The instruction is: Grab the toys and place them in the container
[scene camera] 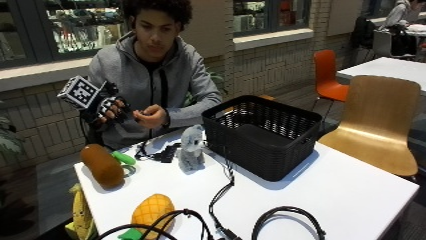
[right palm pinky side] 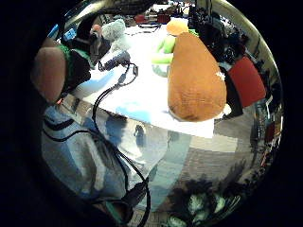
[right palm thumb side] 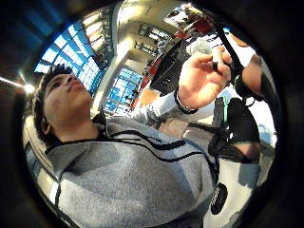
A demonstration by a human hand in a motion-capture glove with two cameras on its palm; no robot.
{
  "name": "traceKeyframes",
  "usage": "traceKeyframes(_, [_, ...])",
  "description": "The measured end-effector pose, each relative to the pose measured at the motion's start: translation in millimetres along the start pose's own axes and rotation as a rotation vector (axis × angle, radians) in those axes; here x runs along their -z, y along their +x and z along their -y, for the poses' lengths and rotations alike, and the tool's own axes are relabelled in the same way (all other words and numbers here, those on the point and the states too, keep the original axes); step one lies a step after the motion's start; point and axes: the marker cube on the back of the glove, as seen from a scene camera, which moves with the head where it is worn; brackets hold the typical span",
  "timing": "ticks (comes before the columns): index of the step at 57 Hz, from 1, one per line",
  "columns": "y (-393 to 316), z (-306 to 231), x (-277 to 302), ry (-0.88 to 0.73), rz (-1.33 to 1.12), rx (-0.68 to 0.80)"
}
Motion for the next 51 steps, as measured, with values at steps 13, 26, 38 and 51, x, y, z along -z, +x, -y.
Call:
traceKeyframes(13, [0.3,0.7,2.9,-0.038,0.018,-0.013])
traceKeyframes(26, [7.2,1.3,1.2,-0.027,0.009,-0.025])
traceKeyframes(38, [11.6,12.5,-0.5,0.020,-0.054,-0.057])
traceKeyframes(51, [22.9,26.2,12.2,-0.010,-0.166,-0.172])
